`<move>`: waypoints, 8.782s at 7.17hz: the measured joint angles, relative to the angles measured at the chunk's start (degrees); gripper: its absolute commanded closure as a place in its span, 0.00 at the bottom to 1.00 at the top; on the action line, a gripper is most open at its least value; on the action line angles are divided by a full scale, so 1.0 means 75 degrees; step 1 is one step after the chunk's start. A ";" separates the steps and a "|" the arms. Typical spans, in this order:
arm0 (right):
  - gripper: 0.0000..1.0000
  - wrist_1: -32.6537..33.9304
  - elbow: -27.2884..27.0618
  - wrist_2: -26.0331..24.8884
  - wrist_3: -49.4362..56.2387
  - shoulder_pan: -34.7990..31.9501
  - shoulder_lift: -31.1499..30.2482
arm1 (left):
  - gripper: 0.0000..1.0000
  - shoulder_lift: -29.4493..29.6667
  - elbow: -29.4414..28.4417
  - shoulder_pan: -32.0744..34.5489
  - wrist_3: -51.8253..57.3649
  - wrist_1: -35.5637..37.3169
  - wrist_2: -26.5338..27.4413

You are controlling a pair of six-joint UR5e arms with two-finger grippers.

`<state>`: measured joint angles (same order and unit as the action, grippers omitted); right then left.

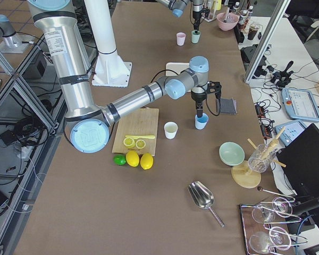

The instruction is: Place all cups on tray

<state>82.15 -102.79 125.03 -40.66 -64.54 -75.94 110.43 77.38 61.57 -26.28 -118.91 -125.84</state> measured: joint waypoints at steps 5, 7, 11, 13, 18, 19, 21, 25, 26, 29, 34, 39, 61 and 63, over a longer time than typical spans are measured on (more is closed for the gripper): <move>0.17 -0.0011 0.0732 -0.0017 -0.0001 0.0062 0.0380 | 1.00 0.0931 0.1087 0.0001 -0.1512 0.1032 -0.0042; 0.19 -0.0016 0.1331 -0.0185 0.0005 0.0156 0.0763 | 1.00 0.1417 0.1758 -0.0515 -0.2806 0.1644 0.0060; 0.19 -0.0740 0.2460 -0.0240 -0.0003 0.0270 0.1168 | 1.00 0.2239 0.1931 -0.2355 -0.4711 0.1779 0.1624; 0.19 -0.0855 0.2570 -0.0226 -0.0012 0.0329 0.1179 | 1.00 0.2403 0.1645 -0.2987 -0.4991 0.1774 0.2363; 0.33 -0.0874 0.2594 -0.0267 -0.0017 0.0607 0.1062 | 0.02 0.2530 0.1625 -0.2962 -0.4828 0.1798 0.2596; 0.99 -0.0878 0.2580 -0.0279 -0.0022 0.0659 0.0993 | 0.02 0.2552 0.1836 -0.2593 -0.4748 0.1910 0.2164; 1.00 -0.0885 0.2522 -0.0279 -0.0276 0.0737 0.0953 | 0.02 0.2562 0.2204 -0.1764 -0.4275 0.2245 0.1216; 1.00 -0.0872 0.2197 -0.0276 -0.1016 0.0825 0.1070 | 0.02 0.1924 0.2981 -0.0584 -0.2770 0.3195 0.0180; 1.00 -0.0831 0.1998 -0.0251 -0.1278 0.0850 0.1157 | 0.02 0.1591 0.3174 -0.0283 -0.2358 0.3269 -0.0063; 1.00 -0.0697 0.1618 -0.0219 -0.2534 0.1137 0.1735 | 0.01 0.0332 0.3605 0.0157 -0.1031 0.3286 -0.0389; 1.00 0.0379 0.1063 -0.1245 -0.4663 0.2733 0.2898 | 0.01 -0.0941 0.3645 0.0035 -0.0829 0.2414 0.0390; 0.00 0.0336 0.2141 -0.2112 -0.5449 0.3708 0.3793 | 0.02 -0.1196 0.3437 -0.0306 -0.0867 0.2270 0.0398; 0.00 0.0278 -0.1088 -0.0034 0.0502 0.0564 -0.1888 | 0.55 0.2016 0.2777 -0.3646 -0.5243 0.3134 0.2145; 0.02 0.0271 -0.1061 -0.0037 0.0573 0.0548 -0.2144 | 0.02 0.2122 0.2764 -0.3796 -0.5243 0.3120 0.2330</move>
<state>84.18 -110.74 124.74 -36.36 -60.43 -92.02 126.34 98.11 33.09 -65.60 -95.52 -108.36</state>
